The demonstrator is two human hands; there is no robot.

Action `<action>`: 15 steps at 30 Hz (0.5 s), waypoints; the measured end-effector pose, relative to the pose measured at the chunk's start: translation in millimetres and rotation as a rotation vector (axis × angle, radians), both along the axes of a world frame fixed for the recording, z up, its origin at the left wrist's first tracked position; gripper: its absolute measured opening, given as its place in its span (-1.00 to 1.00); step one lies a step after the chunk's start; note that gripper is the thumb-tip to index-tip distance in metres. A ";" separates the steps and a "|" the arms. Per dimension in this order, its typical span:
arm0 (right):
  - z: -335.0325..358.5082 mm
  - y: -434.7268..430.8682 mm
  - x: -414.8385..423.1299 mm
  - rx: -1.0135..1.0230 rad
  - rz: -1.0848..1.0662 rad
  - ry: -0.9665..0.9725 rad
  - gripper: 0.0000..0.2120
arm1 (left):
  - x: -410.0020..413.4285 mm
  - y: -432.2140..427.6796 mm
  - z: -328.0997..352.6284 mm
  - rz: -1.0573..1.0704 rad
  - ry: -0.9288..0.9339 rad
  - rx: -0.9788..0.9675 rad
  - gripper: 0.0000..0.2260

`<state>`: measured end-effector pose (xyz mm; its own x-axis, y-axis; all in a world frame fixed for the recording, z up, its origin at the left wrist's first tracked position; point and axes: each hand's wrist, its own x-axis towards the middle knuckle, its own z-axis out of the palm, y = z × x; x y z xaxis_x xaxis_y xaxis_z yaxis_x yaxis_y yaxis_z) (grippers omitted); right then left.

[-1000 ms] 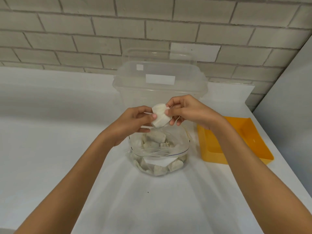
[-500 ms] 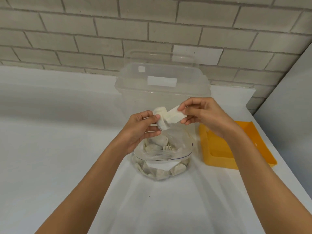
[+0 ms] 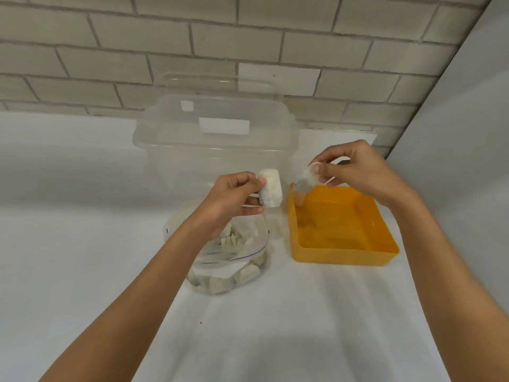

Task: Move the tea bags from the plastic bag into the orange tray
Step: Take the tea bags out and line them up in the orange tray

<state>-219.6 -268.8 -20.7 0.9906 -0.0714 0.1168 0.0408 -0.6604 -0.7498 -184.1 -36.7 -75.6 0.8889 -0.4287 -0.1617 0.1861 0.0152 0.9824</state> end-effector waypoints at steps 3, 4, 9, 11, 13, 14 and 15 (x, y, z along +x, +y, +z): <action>-11.2 -27.7 7.7 -0.136 -0.005 0.076 -0.93 | -2.0 -14.2 -4.3 -0.019 0.007 0.023 -0.85; -17.9 -34.2 12.7 -0.184 -0.005 0.105 -0.92 | -2.5 -17.9 -5.8 -0.022 0.009 0.028 -0.85; -64.1 -42.1 41.2 -0.346 -0.012 0.245 -0.84 | -5.5 -31.2 -9.7 -0.017 0.019 0.049 -0.84; -81.5 -38.0 51.9 -0.373 -0.005 0.288 -0.80 | -5.7 -33.3 -10.9 -0.014 0.018 0.061 -0.81; -94.9 -31.1 60.2 -0.376 -0.002 0.295 -0.78 | -5.8 -34.3 -11.8 -0.003 0.021 0.071 -0.77; -100.9 -27.9 63.5 -0.365 -0.006 0.282 -0.79 | -6.1 -34.7 -12.0 0.001 0.021 0.073 -0.77; -106.4 -25.5 66.4 -0.340 -0.018 0.265 -0.80 | -6.3 -34.8 -12.2 0.005 0.019 0.075 -0.78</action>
<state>-153.3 -294.3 -127.1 0.9885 -0.0905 -0.1212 -0.1377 -0.8705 -0.4725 -190.4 -71.5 -87.8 0.8874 -0.4102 -0.2104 0.2051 -0.0574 0.9771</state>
